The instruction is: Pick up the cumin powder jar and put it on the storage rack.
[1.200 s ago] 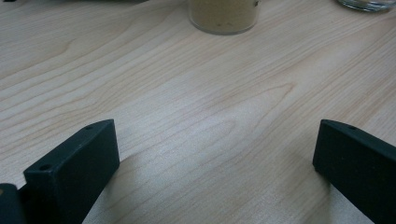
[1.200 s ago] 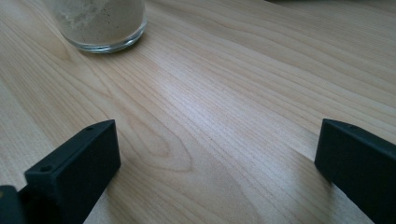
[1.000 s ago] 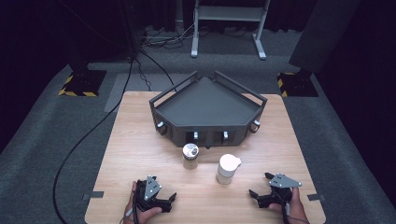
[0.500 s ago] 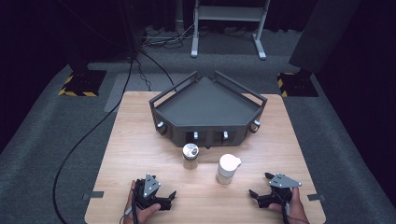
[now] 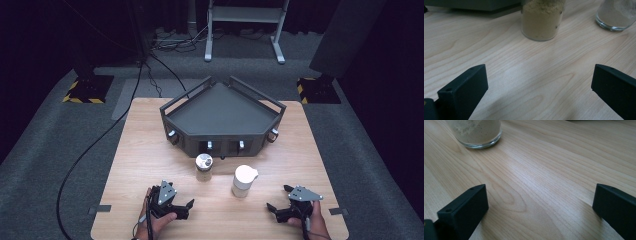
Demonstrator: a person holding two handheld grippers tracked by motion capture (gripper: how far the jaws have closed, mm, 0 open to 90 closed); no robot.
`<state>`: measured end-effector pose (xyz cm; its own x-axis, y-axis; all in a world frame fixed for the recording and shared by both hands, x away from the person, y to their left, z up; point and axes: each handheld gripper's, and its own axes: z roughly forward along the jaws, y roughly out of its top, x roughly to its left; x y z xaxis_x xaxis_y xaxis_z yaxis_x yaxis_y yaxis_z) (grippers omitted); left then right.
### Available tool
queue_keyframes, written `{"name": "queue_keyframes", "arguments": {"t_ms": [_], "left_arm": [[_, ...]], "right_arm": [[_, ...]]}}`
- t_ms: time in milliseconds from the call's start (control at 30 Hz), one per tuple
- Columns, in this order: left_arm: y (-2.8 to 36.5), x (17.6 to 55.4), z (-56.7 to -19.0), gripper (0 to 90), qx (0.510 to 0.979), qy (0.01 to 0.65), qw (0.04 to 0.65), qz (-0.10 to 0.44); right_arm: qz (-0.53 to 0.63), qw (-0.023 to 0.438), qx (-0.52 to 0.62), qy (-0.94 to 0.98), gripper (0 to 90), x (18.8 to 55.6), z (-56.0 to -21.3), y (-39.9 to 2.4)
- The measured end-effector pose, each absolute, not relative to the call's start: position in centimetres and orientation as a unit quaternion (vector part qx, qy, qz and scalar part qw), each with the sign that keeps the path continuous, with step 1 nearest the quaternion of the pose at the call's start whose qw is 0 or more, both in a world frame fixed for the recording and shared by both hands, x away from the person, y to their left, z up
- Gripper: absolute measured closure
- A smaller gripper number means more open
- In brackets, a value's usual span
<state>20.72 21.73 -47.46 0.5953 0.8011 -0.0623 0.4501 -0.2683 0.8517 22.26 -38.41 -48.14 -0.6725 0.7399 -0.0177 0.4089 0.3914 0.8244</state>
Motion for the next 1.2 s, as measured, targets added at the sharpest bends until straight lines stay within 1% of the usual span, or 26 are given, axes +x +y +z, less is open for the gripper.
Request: {"name": "queue_keyframes", "arguments": {"t_ms": [433, 567, 900, 1200], "left_arm": [[19.8, 22.5, -46.3, 0.6, 0.769, 0.396, 0.456, 0.210], [19.2, 23.3, -46.1, 0.7, 0.772, 0.388, 0.458, 0.209], [18.1, 25.0, -45.9, 0.7, 0.763, 0.390, 0.472, 0.209], [17.8, 26.5, -45.6, 0.7, 0.757, 0.386, 0.488, 0.200]], "right_arm": [[0.423, 0.196, 0.355, 0.810, 0.0, 22.2, -48.1, -38.4], [0.423, 0.196, 0.355, 0.810, 0.0, 22.2, -48.1, -38.4], [0.423, 0.196, 0.355, 0.810, 0.0, 22.2, -48.1, -38.4], [0.423, 0.197, 0.355, 0.810, 0.0, 22.2, -48.1, -38.4]]}}
